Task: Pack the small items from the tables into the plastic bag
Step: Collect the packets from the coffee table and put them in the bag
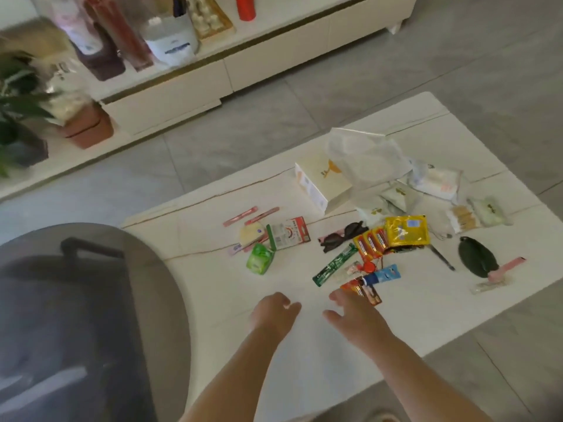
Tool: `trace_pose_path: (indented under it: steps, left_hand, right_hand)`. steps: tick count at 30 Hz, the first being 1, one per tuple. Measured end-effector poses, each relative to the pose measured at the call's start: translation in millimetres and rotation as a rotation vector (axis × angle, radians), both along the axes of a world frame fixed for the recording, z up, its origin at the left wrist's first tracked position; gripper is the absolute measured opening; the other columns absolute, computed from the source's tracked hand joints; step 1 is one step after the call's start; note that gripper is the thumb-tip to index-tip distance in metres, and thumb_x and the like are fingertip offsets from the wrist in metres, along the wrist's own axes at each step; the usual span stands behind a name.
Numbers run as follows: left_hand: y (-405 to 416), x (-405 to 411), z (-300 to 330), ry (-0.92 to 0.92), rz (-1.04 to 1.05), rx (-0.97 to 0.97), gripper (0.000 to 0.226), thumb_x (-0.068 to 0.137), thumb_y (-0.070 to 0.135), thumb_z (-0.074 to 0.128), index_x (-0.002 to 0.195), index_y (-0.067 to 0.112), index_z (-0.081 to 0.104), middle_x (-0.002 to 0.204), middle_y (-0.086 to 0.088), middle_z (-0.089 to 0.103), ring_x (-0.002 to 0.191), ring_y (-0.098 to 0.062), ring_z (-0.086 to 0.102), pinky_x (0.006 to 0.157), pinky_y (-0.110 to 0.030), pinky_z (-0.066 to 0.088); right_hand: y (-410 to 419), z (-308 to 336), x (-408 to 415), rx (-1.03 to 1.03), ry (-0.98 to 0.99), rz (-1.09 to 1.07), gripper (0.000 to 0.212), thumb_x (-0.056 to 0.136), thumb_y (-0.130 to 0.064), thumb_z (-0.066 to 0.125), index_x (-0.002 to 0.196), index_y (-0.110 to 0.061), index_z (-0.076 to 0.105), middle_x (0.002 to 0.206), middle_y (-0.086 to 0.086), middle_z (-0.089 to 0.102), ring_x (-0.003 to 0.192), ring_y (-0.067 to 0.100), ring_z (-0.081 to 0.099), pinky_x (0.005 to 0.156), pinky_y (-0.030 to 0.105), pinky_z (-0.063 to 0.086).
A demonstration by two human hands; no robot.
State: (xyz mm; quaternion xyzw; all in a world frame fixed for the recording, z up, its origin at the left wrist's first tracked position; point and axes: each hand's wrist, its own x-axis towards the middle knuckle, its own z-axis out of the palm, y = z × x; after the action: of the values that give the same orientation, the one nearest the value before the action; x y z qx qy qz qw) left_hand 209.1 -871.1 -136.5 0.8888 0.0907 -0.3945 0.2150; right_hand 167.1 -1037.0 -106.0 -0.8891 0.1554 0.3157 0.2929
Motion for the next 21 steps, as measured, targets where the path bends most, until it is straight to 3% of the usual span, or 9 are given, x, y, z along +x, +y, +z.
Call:
trace_pose_path:
  steps: [2,10,15,21]
  left_hand:
    - [15.8,14.7,-5.2,-0.017,0.032,0.001,0.038,0.087,0.053,0.050,0.113,0.027,0.060,0.119,0.006,0.062,0.109,-0.016,0.058,0.082,-0.026,0.046]
    - [44.8,63.3,-35.1,-0.060,0.147,-0.003,0.038,0.086,0.049,0.054,0.116,0.025,0.061,0.120,0.001,0.060,0.109,-0.019,0.058,0.089,-0.031,0.049]
    - [47.5,86.9,-68.2,-0.128,0.138,0.039,0.041,0.088,0.041,0.054,0.126,0.025,0.054,0.124,0.000,0.054,0.117,-0.020,0.048,0.091,-0.037,0.049]
    - [41.8,107.4,-114.5,-0.201,0.139,0.095,0.053,0.089,0.027,0.056,0.138,0.019,0.036,0.134,-0.003,0.046,0.125,-0.023,0.040,0.097,-0.038,0.044]
  right_hand:
    - [10.7,-5.9,19.9,-0.005,-0.015,0.029,0.043,0.092,-0.039,0.053,0.131,-0.021,0.047,0.130,-0.002,0.056,0.117,0.015,0.053,0.093,0.029,0.044]
    - [38.2,-42.4,86.1,-0.032,-0.007,0.141,0.046,0.091,-0.037,0.055,0.132,-0.019,0.046,0.129,0.002,0.055,0.116,0.020,0.053,0.094,0.034,0.047]
    - [46.6,-78.4,123.5,-0.147,-0.086,0.302,0.050,0.089,-0.037,0.056,0.133,-0.017,0.044,0.130,0.005,0.051,0.117,0.023,0.049,0.094,0.036,0.047]
    - [52.0,-125.4,161.3,-0.235,-0.180,0.447,0.063,0.090,-0.034,0.056,0.143,-0.017,0.025,0.150,0.006,0.027,0.135,0.029,0.030,0.103,0.041,0.041]
